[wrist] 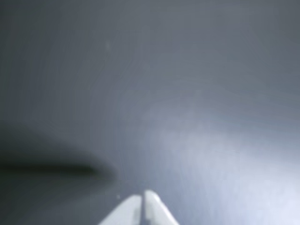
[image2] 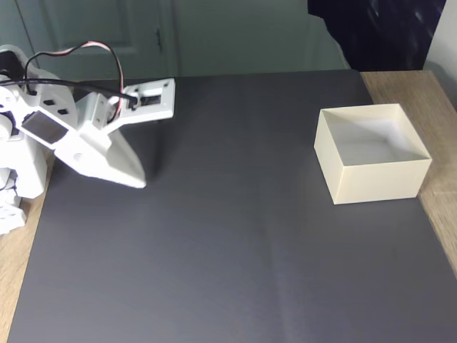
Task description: Grasp a cube block and put it in the white box.
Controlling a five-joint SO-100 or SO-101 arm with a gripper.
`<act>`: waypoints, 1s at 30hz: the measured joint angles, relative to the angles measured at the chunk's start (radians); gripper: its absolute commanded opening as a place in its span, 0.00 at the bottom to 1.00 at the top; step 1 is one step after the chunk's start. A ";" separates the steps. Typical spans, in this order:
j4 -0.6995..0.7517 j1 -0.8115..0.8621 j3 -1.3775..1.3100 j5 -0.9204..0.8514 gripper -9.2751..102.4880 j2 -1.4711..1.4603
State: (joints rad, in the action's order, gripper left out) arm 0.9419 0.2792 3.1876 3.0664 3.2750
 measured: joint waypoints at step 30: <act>0.175 -0.038 0.000 -0.170 0.09 0.000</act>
State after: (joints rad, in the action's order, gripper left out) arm 1.1167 0.2408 3.1876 2.8962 3.2750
